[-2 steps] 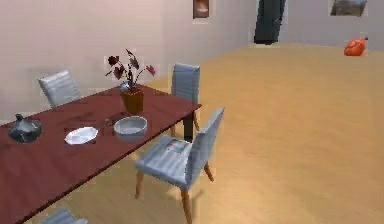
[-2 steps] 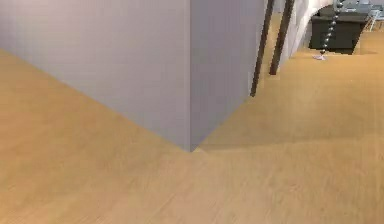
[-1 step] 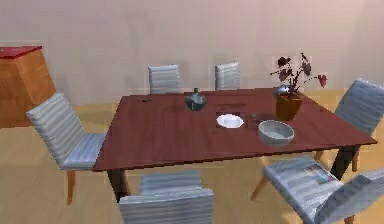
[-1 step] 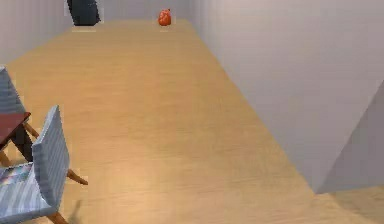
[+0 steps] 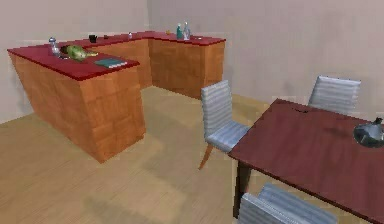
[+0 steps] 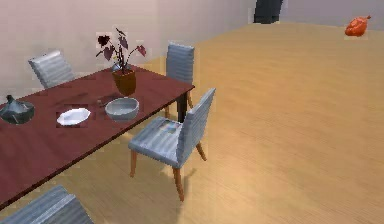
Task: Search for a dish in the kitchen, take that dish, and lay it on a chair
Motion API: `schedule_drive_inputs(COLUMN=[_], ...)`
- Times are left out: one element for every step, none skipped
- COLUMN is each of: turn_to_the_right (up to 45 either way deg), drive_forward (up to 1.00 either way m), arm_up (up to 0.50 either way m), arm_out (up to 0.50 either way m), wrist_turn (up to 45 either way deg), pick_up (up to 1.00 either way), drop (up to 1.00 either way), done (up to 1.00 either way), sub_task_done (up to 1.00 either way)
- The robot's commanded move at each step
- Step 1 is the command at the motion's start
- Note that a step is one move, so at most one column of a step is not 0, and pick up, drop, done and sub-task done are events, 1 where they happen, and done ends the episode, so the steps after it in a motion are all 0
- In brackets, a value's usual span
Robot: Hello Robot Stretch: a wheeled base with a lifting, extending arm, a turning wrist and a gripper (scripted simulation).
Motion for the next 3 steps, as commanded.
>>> schedule_drive_inputs(turn_to_the_right=[-18.0,45.0,45.0], drive_forward=[0.0,0.0,0.0], arm_up=[0.0,0.0,0.0], arm_out=[0.0,0.0,0.0], wrist_turn=[0.0,0.0,0.0], pick_up=[0.0,0.0,0.0], drop=[0.0,0.0,0.0], done=[0.0,0.0,0.0], sub_task_done=[0.0,0.0,0.0])
